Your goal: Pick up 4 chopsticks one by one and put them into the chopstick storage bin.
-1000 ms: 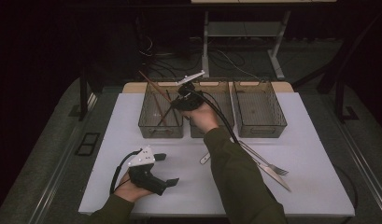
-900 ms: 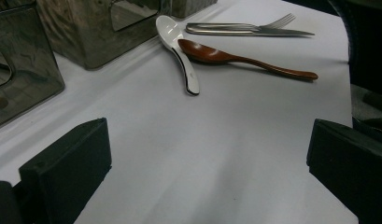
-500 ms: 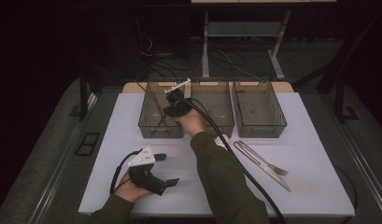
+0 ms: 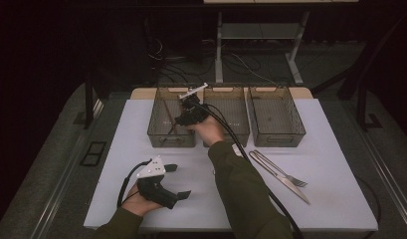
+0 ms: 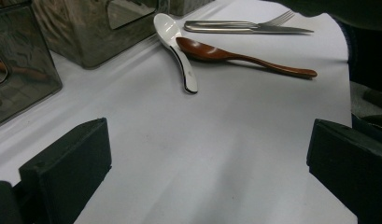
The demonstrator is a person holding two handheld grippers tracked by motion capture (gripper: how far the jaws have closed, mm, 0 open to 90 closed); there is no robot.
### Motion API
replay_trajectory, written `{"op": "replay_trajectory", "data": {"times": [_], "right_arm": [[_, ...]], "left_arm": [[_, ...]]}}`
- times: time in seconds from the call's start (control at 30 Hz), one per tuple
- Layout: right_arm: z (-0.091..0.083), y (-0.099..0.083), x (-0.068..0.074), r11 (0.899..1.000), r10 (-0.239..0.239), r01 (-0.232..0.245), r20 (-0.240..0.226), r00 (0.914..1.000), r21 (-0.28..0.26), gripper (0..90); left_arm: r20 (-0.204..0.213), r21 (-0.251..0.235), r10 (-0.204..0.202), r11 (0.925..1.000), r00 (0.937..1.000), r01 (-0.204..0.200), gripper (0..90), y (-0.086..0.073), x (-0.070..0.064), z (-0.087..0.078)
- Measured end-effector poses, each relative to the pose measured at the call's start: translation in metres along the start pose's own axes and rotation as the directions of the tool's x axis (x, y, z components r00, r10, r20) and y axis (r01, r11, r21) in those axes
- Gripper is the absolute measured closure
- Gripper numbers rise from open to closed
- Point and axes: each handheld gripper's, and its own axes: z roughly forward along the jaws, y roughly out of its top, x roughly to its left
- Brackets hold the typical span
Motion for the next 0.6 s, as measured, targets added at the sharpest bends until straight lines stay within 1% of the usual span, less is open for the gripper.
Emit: {"op": "replay_trajectory", "data": {"times": [0.03,0.17,0.23,0.3,0.33,0.37,0.4,0.5,0.53,0.6], "right_arm": [[-0.001,-0.001,-0.001,1.0,0.002,-0.002,-0.014,0.9999,0.0,52.8],[-0.007,-0.005,-0.005,1.0,0.004,-0.003,-0.04,0.9992,0.001,48.8],[-0.013,-0.008,-0.005,1.0,-0.012,0.011,-0.032,0.9994,-0.008,48.6],[-0.02,-0.011,-0.006,1.0,-0.021,0.02,-0.051,0.9985,-0.021,48.2],[-0.024,-0.013,-0.007,0.999,-0.031,0.03,-0.053,0.9981,-0.025,48.0],[-0.028,-0.014,-0.007,0.999,-0.039,0.037,-0.05,0.998,-0.029,48.0],[-0.032,-0.016,-0.008,0.998,-0.042,0.041,-0.05,0.9978,-0.038,48.0],[-0.046,-0.025,-0.01,0.997,-0.048,0.045,-0.058,0.9971,-0.055,47.8],[-0.05,-0.028,-0.01,0.997,-0.05,0.046,-0.064,0.9967,-0.062,47.5],[-0.058,-0.033,-0.013,0.997,-0.052,0.048,-0.071,0.9961,-0.066,46.4]], "left_arm": [[0.001,0.0,0.001,1.0,1.0,-0.001,0.0,0.0,0.0,0.0],[-0.001,0.0,0.005,1.0,1.0,-0.005,0.0,0.0,0.0,0.0],[0.001,-0.003,0.003,1.0,1.0,-0.003,0.0,0.0,0.0,0.0],[0.001,-0.002,-0.002,1.0,1.0,0.002,0.0,0.0,0.0,0.001],[-0.001,-0.001,-0.005,1.0,1.0,0.005,0.0,0.0,0.0,0.001],[-0.002,0.001,0.0,1.0,1.0,0.0,0.0,0.0,0.0,0.001],[-0.002,0.0,0.004,1.0,1.0,-0.004,0.0,0.0,0.0,0.001],[-0.005,-0.001,-0.007,1.0,1.0,0.007,0.0,0.0,-0.001,0.002],[-0.007,0.0,-0.005,1.0,1.0,0.005,0.0,-0.001,0.0,0.002],[-0.008,0.01,-0.003,0.9999,1.0,0.003,0.0,0.0,-0.001,0.003]]}}
